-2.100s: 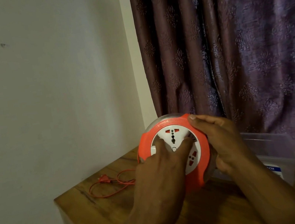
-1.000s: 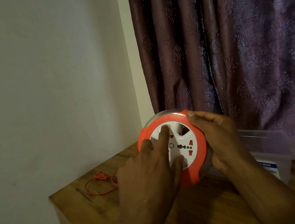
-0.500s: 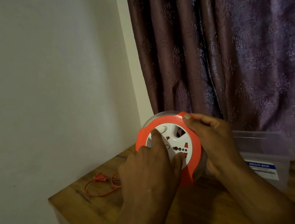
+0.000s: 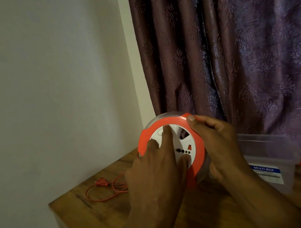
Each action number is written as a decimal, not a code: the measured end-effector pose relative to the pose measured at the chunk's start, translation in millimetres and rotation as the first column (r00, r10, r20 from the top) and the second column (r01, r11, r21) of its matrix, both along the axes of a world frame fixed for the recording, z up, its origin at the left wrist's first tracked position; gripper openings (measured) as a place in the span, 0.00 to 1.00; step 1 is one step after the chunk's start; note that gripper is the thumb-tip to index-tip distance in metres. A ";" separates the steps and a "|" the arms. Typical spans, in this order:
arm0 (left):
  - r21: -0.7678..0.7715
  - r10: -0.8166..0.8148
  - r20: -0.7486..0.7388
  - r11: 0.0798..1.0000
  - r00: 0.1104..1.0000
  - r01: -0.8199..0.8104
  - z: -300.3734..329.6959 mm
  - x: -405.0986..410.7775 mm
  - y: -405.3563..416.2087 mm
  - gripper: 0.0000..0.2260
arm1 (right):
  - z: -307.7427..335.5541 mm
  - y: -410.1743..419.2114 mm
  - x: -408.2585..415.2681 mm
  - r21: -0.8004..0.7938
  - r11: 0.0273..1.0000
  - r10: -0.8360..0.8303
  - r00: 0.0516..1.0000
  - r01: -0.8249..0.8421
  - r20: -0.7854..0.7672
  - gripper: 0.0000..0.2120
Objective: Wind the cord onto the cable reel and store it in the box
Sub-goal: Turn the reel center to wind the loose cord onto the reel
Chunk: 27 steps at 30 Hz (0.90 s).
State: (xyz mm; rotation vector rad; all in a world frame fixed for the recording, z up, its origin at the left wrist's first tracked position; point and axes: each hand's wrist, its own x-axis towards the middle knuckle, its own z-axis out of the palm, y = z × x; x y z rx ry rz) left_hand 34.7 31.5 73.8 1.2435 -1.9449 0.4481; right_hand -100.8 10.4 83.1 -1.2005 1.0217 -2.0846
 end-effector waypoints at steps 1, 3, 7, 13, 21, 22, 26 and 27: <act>0.000 -0.017 -0.002 1.000 1.000 0.017 1.0 -1.1 0.8 0.27 | -0.1 0.2 -0.2 -0.003 1.000 0.000 1.000 0.000 -0.002 0.03; 0.022 -0.024 0.005 0.999 1.000 0.024 3.3 -2.9 3.4 0.25 | 0.4 1.4 0.2 -0.005 1.000 0.004 1.000 -0.004 -0.007 0.04; 0.060 -0.014 0.030 0.998 0.999 0.012 2.6 -3.5 1.6 0.25 | 1.3 3.5 0.7 0.001 1.000 0.030 0.999 -0.031 0.012 0.08; 0.096 -0.033 0.131 0.995 0.991 0.021 1.7 -6.0 -3.0 0.29 | 4.3 3.9 -0.4 0.014 0.999 0.044 0.999 -0.045 0.030 0.07; 0.059 -0.043 0.106 0.998 0.993 0.037 -6.9 -5.7 -7.2 0.34 | 9.7 7.3 -6.3 0.012 0.997 0.070 0.997 -0.070 0.033 0.09; 0.059 -0.039 0.117 0.998 0.992 0.032 -7.0 -5.8 -8.4 0.35 | 9.8 7.2 -6.3 0.010 0.997 0.071 0.997 -0.071 0.032 0.09; 0.062 -0.043 0.166 0.998 0.985 0.033 -4.0 -3.7 -8.1 0.36 | 9.8 6.8 -7.6 0.004 0.996 0.091 0.995 -0.091 0.029 0.10; 0.061 -0.053 0.190 0.997 0.980 0.042 -3.5 -2.4 -7.1 0.36 | 9.8 6.6 -8.3 0.009 0.995 0.102 0.994 -0.102 0.031 0.10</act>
